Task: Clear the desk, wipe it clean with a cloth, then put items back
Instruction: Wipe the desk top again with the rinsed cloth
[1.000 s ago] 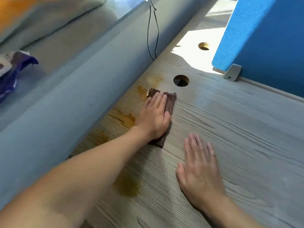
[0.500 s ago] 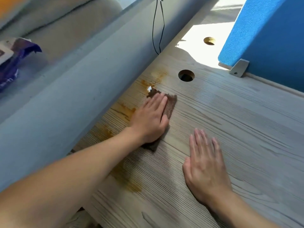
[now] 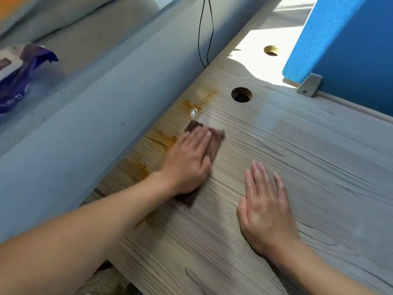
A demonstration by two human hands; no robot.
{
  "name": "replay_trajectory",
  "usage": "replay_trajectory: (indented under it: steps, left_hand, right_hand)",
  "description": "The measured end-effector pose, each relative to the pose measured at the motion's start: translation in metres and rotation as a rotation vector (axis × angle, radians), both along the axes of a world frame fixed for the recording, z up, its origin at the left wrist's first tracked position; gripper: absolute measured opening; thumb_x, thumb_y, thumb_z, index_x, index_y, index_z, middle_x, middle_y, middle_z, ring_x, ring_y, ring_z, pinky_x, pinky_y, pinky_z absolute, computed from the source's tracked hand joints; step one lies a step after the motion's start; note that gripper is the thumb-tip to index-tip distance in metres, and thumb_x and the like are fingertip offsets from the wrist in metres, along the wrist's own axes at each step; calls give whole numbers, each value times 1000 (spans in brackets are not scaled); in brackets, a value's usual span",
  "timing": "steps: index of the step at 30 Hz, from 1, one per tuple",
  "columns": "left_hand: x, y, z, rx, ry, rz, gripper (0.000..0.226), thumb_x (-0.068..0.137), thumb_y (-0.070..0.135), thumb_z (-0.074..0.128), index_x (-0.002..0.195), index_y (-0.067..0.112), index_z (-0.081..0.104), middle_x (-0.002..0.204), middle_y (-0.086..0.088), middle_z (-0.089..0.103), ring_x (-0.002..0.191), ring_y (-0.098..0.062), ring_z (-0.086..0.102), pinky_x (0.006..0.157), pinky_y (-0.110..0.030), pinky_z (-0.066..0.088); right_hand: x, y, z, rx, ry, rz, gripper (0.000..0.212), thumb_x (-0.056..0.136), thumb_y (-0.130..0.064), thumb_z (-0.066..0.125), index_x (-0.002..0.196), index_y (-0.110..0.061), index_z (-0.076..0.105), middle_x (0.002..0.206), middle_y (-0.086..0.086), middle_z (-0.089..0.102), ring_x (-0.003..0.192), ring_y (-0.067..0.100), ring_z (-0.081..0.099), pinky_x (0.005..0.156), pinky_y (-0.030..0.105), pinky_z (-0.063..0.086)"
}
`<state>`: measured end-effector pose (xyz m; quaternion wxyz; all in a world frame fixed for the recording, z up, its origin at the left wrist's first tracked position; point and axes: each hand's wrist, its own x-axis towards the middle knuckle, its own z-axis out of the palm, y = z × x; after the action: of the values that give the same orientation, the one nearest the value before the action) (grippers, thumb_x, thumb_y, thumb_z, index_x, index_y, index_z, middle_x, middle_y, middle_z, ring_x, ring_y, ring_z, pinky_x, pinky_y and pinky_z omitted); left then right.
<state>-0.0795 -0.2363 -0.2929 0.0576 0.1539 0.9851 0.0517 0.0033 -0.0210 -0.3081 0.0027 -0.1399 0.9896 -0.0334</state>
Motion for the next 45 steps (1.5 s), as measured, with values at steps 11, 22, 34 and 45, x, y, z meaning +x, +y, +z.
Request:
replay_trajectory:
  steps: [11, 22, 34, 45]
  left_hand:
    - [110, -1, 4, 31, 11, -391, 70, 97, 43, 37, 158, 11, 22, 166, -6, 11, 154, -14, 2, 125, -34, 6]
    - [74, 1, 3, 7, 7, 37, 71, 96, 45, 11, 158, 10, 7, 167, -8, -2, 153, -16, -7, 125, -36, 2]
    - [50, -27, 2, -14, -1, 115, 67, 100, 42, 18, 159, 14, 7, 167, -4, -1, 153, -11, -6, 124, -32, -3]
    - [111, -46, 5, 19, -1, -278, 68, 98, 44, 31, 159, 16, 17, 167, -2, 9, 153, -11, 0, 125, -32, 3]
  right_hand:
    - [-1, -1, 1, 11, 1, -19, 69, 93, -37, 28, 151, -1, 34, 160, 17, 27, 151, 28, 20, 120, 53, 19]
    - [38, -26, 1, -29, -14, 61, 68, 95, -41, 30, 150, -2, 36, 160, 21, 25, 151, 32, 17, 120, 57, 17]
    - [40, -26, 4, 4, 6, 66, 65, 96, -36, 30, 150, -2, 36, 159, 21, 27, 150, 33, 20, 120, 56, 18]
    - [39, -29, 4, -4, 16, 52, 66, 94, -36, 30, 150, -2, 38, 159, 21, 28, 150, 33, 21, 119, 56, 19]
